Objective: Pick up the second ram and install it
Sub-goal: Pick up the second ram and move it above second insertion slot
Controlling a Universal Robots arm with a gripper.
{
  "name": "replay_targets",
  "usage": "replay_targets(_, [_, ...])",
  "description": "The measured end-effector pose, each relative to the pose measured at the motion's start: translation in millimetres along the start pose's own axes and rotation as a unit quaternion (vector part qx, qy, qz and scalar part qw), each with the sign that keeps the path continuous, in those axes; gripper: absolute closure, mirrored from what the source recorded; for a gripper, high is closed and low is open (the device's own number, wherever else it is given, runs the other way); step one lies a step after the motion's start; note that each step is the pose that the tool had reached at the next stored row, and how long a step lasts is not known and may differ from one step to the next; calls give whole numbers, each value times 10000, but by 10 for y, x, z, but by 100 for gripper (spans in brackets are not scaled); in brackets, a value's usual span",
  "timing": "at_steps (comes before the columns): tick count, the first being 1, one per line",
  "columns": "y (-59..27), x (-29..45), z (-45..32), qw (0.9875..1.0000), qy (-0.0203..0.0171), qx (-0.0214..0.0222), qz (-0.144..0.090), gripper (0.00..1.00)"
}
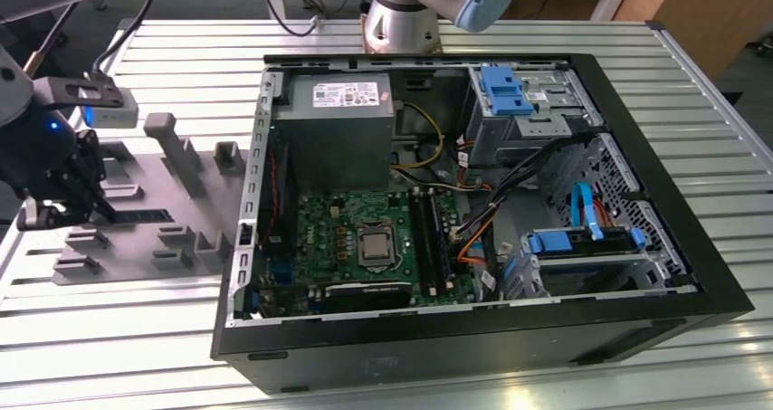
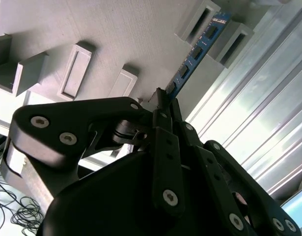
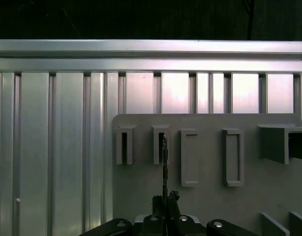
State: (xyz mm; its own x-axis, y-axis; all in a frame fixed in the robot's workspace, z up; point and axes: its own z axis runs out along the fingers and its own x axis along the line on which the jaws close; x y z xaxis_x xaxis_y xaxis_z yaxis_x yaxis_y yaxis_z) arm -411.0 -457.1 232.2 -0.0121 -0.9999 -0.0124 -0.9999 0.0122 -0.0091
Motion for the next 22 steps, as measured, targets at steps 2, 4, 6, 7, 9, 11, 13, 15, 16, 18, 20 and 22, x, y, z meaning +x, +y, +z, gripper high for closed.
replay_targets(2, [0,0,-6,10000,0,0,0,86])
replay_targets(4, [0,0,-13,10000,0,0,0,86])
replay_targets(6, [0,0,-20,10000,0,0,0,86])
replay_targets(7, [0,0,-24,10000,0,0,0,86])
replay_targets(9, [0,0,-31,10000,0,0,0,86])
replay_targets(11, [0,-1,-40,10000,0,0,0,86])
replay_targets(13, [0,-1,-50,10000,0,0,0,86])
replay_targets(15, [-1,-1,-58,10000,0,1,0,86])
replay_targets(16, [-1,-1,-61,10000,-1,1,0,86])
replay_targets(18, [-1,-1,-69,10000,0,0,0,86])
replay_targets(20, [-1,-1,-76,10000,0,0,0,86])
replay_targets(22, [-1,-2,-83,10000,0,0,0,86])
